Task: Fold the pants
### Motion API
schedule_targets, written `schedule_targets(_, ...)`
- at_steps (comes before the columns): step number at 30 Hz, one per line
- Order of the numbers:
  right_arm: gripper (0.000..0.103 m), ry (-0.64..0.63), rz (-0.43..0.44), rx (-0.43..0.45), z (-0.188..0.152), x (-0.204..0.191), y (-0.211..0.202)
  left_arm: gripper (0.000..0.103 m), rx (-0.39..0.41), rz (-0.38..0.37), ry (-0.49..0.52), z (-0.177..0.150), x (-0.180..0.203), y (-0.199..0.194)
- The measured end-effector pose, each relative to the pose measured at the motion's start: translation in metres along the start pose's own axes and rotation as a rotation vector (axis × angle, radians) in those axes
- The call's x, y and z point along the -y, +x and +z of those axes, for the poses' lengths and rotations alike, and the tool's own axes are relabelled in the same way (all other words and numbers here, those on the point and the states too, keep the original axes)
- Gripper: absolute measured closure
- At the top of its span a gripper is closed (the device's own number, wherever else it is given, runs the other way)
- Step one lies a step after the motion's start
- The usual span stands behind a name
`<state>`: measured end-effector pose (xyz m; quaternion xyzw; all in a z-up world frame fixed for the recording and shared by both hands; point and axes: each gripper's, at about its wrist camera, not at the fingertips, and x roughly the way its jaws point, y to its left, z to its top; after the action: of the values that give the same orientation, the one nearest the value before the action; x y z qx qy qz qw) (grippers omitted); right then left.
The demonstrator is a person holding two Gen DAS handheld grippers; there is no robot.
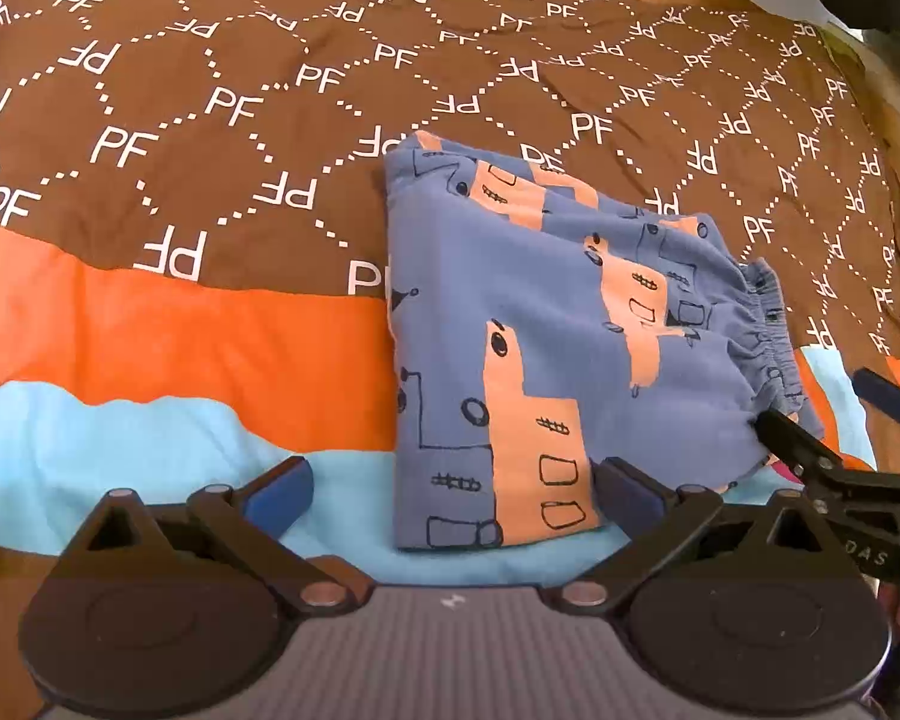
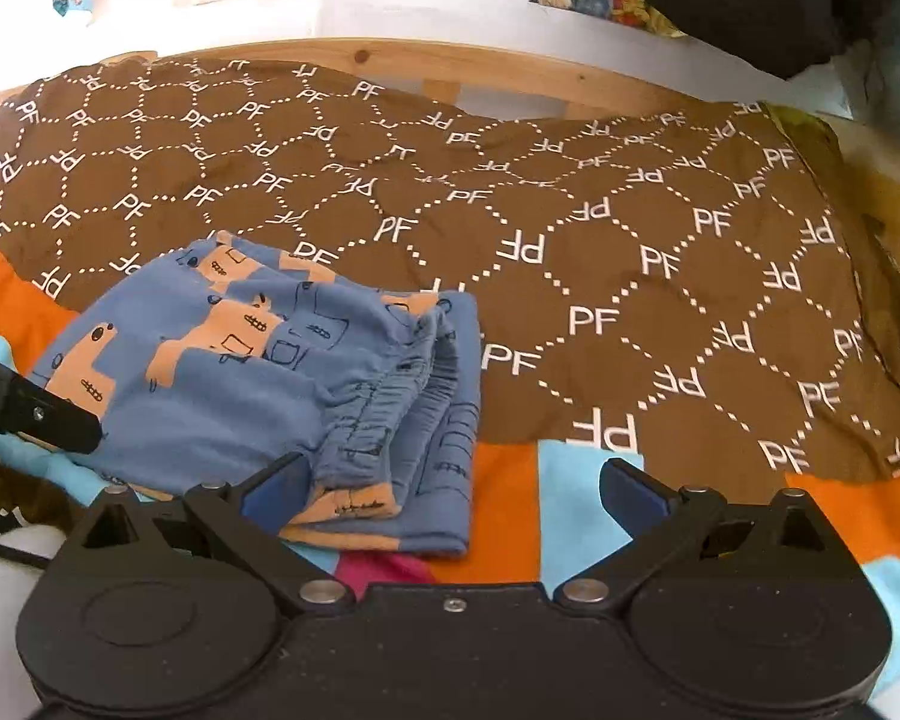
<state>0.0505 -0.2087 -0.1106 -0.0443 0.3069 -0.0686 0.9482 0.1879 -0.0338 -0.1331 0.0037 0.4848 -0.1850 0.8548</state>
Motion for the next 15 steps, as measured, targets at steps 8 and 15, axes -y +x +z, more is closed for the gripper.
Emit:
schedule_targets(8,0.001,0.002,-0.009,0.001,-0.0008,-0.0002,-0.0046,0.000,0.008,0.000,-0.006,-0.0019,-0.0013,0.0005)
schedule_targets(15,0.001,-0.027,-0.001,-0.003,-0.0031,-0.0052,-0.0067,0.000,0.013,0.003,-0.007,-0.0021,-0.0012,0.0017)
